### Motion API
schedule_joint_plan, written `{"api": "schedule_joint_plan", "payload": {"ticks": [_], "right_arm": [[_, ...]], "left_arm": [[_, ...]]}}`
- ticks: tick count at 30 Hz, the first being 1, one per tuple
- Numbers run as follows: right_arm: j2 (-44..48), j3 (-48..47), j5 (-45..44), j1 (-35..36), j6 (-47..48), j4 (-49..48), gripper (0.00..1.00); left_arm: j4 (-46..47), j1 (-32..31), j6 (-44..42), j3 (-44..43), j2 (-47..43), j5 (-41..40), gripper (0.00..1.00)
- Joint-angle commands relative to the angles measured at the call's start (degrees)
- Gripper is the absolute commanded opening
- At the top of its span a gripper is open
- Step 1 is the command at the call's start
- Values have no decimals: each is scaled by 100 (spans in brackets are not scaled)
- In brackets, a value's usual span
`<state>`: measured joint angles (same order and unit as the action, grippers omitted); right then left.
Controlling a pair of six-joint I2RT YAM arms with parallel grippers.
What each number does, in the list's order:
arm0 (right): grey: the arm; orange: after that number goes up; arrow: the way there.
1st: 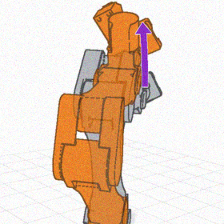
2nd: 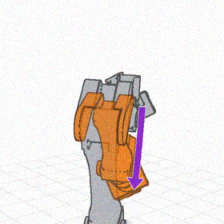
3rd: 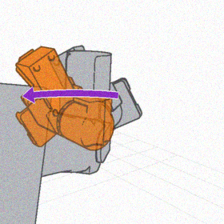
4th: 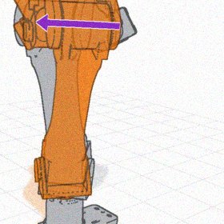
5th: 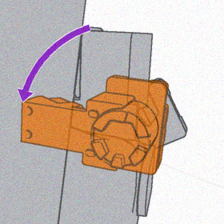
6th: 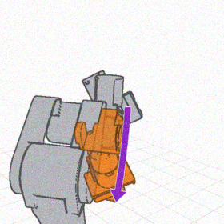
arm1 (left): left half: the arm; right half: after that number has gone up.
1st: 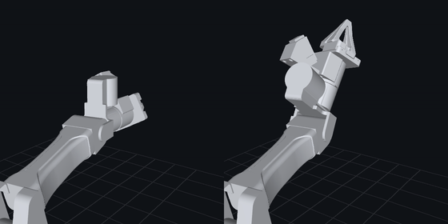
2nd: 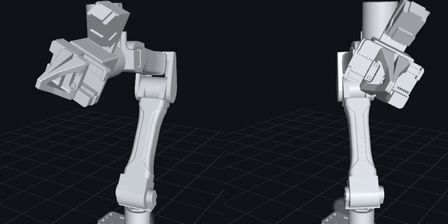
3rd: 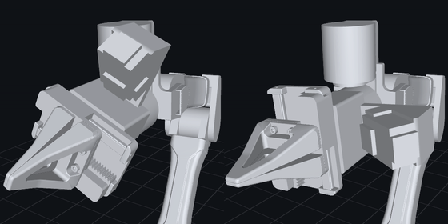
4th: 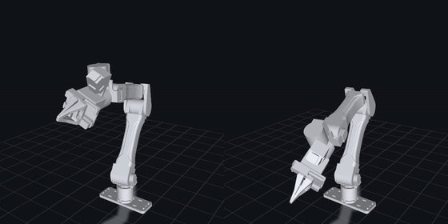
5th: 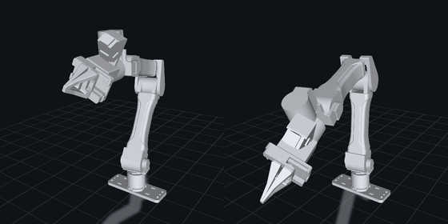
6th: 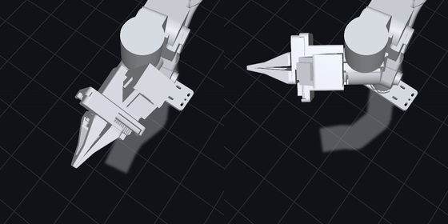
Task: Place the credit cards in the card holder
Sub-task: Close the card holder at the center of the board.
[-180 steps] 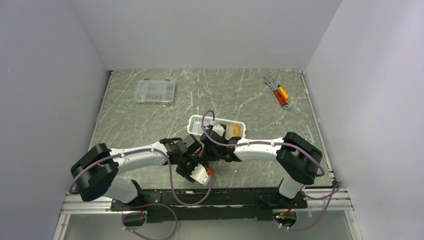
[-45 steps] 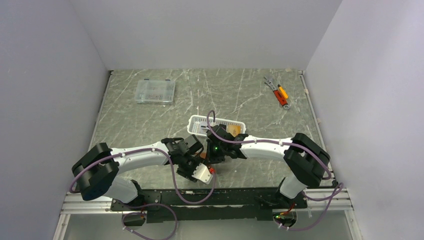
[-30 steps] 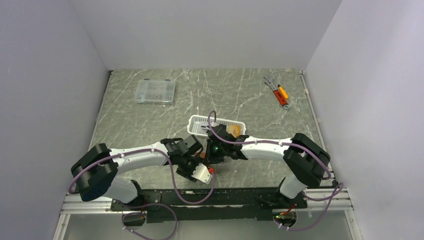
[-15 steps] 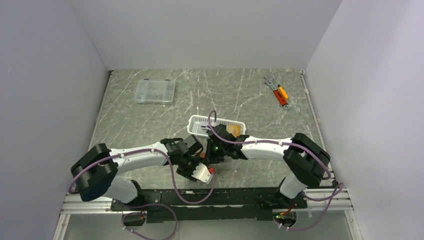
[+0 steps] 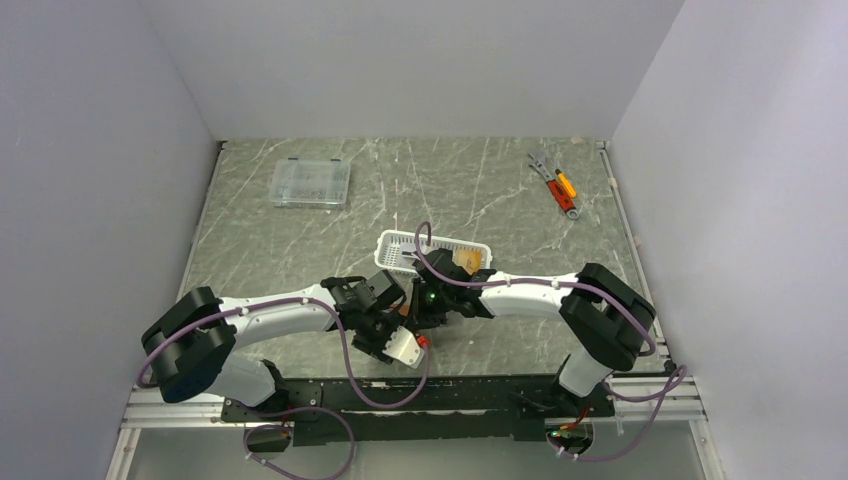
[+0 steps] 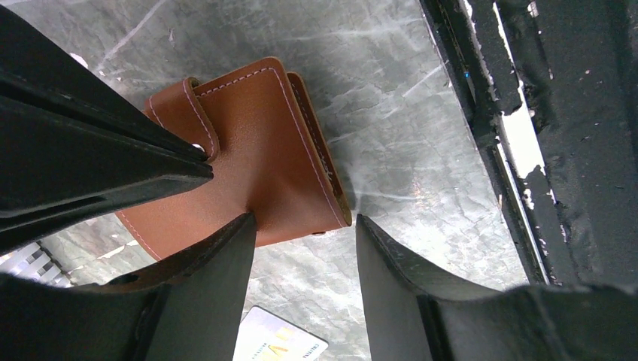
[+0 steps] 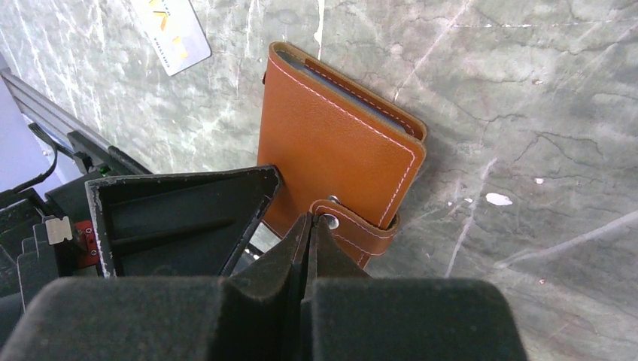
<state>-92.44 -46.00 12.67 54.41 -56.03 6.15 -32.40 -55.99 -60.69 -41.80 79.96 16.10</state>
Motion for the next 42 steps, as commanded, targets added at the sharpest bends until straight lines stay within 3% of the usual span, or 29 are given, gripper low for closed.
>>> {"api": "schedule_joint_plan", "payload": {"ticks": [1,22,42], "right_arm": [[-87,-165,45,14,-187,-380,0],[447,204,265,-308,-418,-795,0],[-8,206,223,-308,-526,-815,0]], "left_arm": [[130,-70,-12,-2,-48,19,57],[150,-83,-5,21,-66,26,57],[188,-79,-34,54,-102,18,57]]}}
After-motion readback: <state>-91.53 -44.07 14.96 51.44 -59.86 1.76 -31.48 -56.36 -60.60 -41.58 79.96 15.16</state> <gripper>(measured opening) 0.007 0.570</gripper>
